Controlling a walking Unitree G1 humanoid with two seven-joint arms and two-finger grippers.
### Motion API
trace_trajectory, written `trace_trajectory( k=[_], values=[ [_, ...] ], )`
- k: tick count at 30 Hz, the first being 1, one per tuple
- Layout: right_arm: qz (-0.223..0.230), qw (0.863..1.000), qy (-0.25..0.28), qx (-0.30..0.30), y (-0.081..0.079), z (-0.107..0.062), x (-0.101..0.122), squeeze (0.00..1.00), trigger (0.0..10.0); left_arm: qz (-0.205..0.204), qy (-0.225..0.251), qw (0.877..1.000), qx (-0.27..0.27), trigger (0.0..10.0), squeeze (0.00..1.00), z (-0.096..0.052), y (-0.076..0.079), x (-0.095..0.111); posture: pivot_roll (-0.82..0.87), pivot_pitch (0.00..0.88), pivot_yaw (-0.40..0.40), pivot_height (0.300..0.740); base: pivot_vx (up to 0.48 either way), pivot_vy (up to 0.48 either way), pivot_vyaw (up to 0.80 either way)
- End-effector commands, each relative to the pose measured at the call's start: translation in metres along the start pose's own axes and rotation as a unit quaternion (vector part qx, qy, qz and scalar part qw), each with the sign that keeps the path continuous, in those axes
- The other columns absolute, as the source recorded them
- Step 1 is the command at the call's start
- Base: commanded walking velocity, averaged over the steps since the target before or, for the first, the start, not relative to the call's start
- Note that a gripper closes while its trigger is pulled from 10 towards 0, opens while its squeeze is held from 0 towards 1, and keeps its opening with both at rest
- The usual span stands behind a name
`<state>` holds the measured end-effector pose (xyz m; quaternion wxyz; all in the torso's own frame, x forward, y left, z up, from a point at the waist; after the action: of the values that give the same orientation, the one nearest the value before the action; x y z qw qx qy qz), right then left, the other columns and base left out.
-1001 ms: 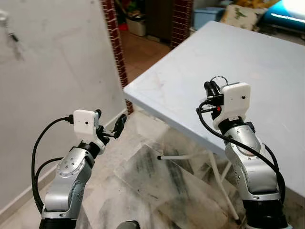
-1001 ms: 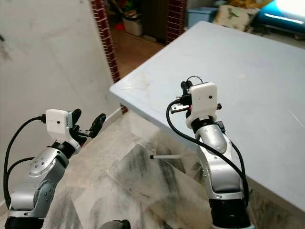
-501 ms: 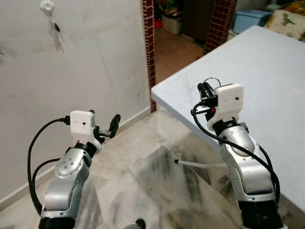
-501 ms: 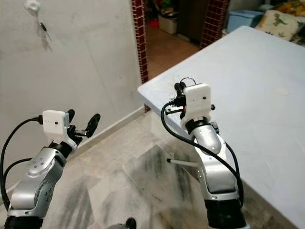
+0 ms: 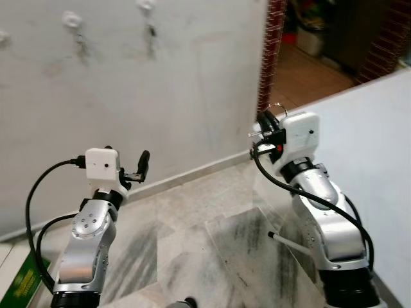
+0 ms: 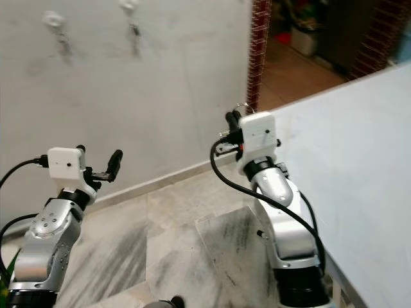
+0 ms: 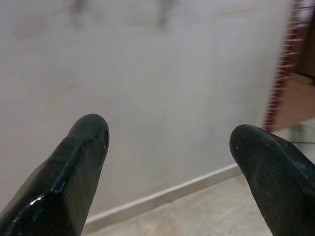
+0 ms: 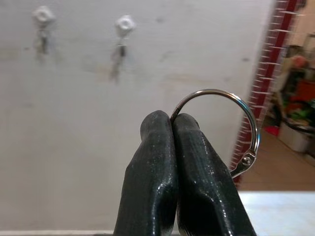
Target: Hang keys on a hook
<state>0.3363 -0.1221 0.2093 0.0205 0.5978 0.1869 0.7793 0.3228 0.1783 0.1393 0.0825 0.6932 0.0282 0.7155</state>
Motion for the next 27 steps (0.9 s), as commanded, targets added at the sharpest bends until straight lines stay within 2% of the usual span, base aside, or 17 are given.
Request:
trace_trajectory(
  k=[1,11,18,27],
  values=[
    [0.010,1.000,0.014,0.018,-0.0110,0.0031,0.0078,0.00,10.0,0.011,0.000,1.000,0.019,10.0,0.00,-0.0015,-0.0115,0.0003,0.00,0.067,0.055,0.740,0.000,0.000,0.79],
    [0.016,1.000,0.016,0.017,-0.0101,0.0037,0.0082,0.00,10.0,0.007,0.001,1.000,0.024,10.0,0.00,0.0020,-0.0126,0.0014,0.00,0.068,0.057,0.740,0.000,0.000,0.79],
    [0.020,1.000,0.015,0.014,-0.0091,0.0037,0.0077,0.00,10.0,0.002,-0.002,1.000,0.021,10.0,0.00,0.0025,-0.0116,0.0005,0.00,0.068,0.057,0.740,0.000,0.000,0.00],
    [0.022,1.000,0.013,0.011,-0.0081,0.0039,0.0074,0.00,10.0,0.000,-0.003,1.000,0.019,10.0,0.00,0.0029,-0.0122,0.0010,0.00,0.071,0.057,0.740,0.000,0.316,0.00]
  ],
)
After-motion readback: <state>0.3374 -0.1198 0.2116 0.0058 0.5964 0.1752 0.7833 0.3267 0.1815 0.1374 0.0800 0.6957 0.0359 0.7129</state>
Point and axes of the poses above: a point about 5 cm out from each wrist's last joint towards the gripper, its own z axis pointing out of the wrist towards the gripper, its own x axis along the axis of the wrist's last joint, y = z × x, the point moved 3 cm from there along z, pointing out of the wrist towards the gripper, and after that the axes turned 10 degrees about -z, right-handed, at the moved point
